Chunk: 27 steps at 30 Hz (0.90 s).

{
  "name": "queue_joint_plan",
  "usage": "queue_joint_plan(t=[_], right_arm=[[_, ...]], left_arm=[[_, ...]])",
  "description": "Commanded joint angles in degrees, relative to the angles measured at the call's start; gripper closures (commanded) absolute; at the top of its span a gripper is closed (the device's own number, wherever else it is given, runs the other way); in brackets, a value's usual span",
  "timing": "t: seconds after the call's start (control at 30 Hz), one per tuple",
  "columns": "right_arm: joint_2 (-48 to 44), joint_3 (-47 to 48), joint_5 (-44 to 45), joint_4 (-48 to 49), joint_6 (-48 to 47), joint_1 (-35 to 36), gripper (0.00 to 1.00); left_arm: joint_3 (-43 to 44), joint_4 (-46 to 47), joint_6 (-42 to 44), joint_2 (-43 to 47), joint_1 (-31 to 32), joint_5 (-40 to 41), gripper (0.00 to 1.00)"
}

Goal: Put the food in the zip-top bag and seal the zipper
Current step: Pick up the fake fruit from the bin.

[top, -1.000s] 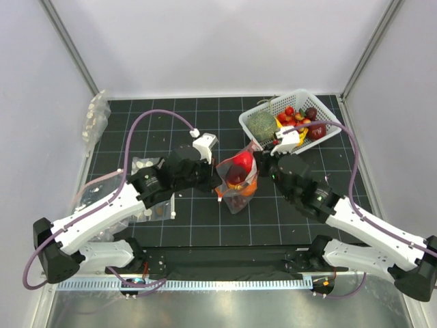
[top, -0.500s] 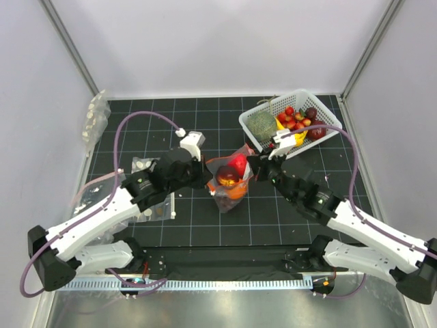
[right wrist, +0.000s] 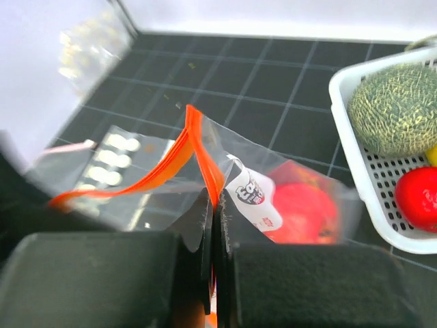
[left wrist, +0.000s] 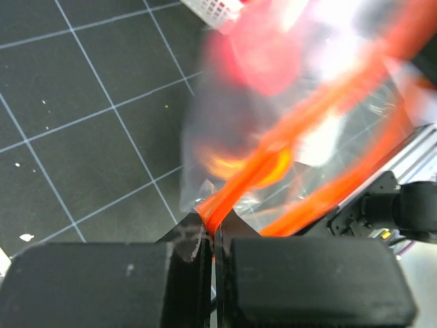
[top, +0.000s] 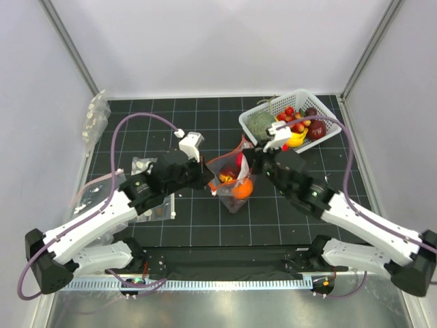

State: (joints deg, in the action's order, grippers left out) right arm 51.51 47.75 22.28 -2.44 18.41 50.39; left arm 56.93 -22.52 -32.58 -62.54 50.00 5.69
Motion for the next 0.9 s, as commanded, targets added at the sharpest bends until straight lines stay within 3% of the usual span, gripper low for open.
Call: queue_joint_plan(t=[0.0,0.1,0.27,0.4,0.5,0.67,0.7,0.73,0.83,0.87], right_arm=[[7.4,6.1,4.6,-5.8,1.7,-0.2,0.99],[6.8,5.3,7.6,-5.0,2.6,-0.2,0.99],[3.1,3.1,11.0,-4.1,2.8,-0.6,0.99],[4.6,3.3,9.4,-4.5,2.7,-1.1,0.87],[8.1,5.9,9.3,-7.0,3.8,-1.3,0.86],[8.0,3.8,7.2,-3.4,4.3,-1.9,0.99],[7.9,3.4,6.6,-2.8,4.3,-2.2,0.99],[7.8,3.3,5.3,-2.3,4.3,-2.2,0.99],[7.6,2.7,3.8,-1.0,4.2,-2.3,0.99],[7.3,2.6,3.7,-0.8,4.1,-2.3,0.99]], left_arm=[[-1.2,6.1,1.3,7.7,-0.3,-0.3,1.00],[-3.2,7.3,1.3,10.7,-0.3,0.2,0.99],[1.1,1.2,1.6,4.2,-0.3,0.2,0.94],[4.0,-3.0,2.3,0.9,-0.3,1.4,0.90],[4.4,-4.8,2.4,1.4,-0.3,4.7,0.90],[3.5,-4.5,2.6,4.2,-0.3,7.3,0.89],[3.2,-4.5,2.7,5.1,-0.3,7.5,0.85],[3.0,-4.3,2.8,5.5,-0.3,7.8,0.72],[1.9,-1.9,3.7,6.7,-0.3,7.9,0.50],[1.6,-1.1,4.0,6.8,-0.3,7.1,0.48]])
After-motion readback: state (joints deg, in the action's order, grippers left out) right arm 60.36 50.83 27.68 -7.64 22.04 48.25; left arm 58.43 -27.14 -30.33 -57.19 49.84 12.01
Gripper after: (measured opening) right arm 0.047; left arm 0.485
